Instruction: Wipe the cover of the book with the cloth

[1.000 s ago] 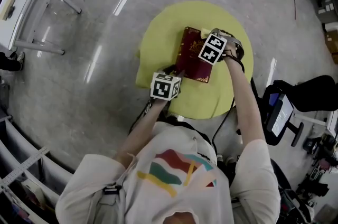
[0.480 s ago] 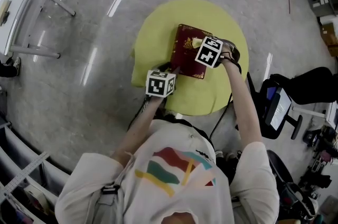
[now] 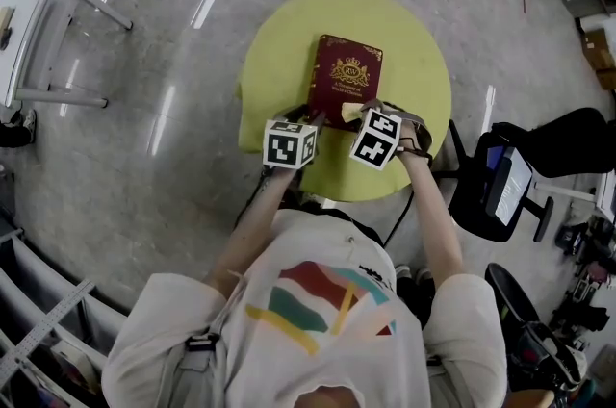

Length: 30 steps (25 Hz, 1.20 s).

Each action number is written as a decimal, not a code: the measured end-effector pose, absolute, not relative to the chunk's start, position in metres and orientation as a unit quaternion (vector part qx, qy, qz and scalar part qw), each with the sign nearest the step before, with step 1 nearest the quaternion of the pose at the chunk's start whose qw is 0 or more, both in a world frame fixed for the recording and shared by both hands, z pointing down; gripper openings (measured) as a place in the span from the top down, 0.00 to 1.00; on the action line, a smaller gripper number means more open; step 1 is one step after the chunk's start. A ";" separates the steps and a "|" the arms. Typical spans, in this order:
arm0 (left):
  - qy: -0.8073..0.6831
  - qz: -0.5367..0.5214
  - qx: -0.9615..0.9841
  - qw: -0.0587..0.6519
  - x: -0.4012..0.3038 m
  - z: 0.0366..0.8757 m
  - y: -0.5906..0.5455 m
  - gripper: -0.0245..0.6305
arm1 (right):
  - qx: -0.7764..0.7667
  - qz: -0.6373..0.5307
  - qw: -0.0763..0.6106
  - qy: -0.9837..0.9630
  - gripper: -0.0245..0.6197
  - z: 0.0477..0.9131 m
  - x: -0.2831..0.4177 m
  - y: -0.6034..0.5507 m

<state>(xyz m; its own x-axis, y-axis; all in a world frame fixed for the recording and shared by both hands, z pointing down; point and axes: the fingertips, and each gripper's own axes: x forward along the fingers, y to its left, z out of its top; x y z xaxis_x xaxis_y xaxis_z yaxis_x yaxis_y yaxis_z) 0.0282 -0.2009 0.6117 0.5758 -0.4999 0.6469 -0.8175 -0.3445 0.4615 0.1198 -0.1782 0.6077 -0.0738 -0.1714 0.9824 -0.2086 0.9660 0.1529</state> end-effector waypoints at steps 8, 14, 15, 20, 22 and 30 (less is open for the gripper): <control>-0.414 0.204 0.794 0.396 0.029 0.613 -0.201 0.68 | 0.134 0.022 0.669 -0.731 0.92 0.611 0.113 -0.138; -0.435 0.190 0.795 0.378 0.024 0.606 -0.204 0.70 | 0.132 0.025 0.667 -0.733 0.92 0.609 0.113 -0.137; -0.453 0.176 0.797 0.359 0.018 0.600 -0.205 0.80 | 0.133 0.019 0.667 -0.733 0.92 0.605 0.114 -0.139; -0.512 0.128 0.792 0.307 -0.017 0.571 -0.213 0.94 | 0.184 -0.027 0.649 -0.738 0.92 0.573 0.115 -0.189; -0.526 0.131 0.783 0.305 -0.031 0.573 -0.214 0.94 | 0.197 -0.038 0.645 -0.738 0.92 0.565 0.113 -0.220; -0.570 0.145 0.730 0.349 -0.068 0.607 -0.185 0.94 | 0.231 -0.054 0.639 -0.731 0.92 0.565 0.091 -0.338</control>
<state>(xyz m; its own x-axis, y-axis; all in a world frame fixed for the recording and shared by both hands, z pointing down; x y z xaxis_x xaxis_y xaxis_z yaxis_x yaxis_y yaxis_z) -0.0676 -0.1852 0.6067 0.3091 -0.7308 0.6085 -0.9327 -0.1078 0.3443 0.0911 -0.3377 0.5650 -0.0756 -0.4075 0.9101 -0.2682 0.8874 0.3750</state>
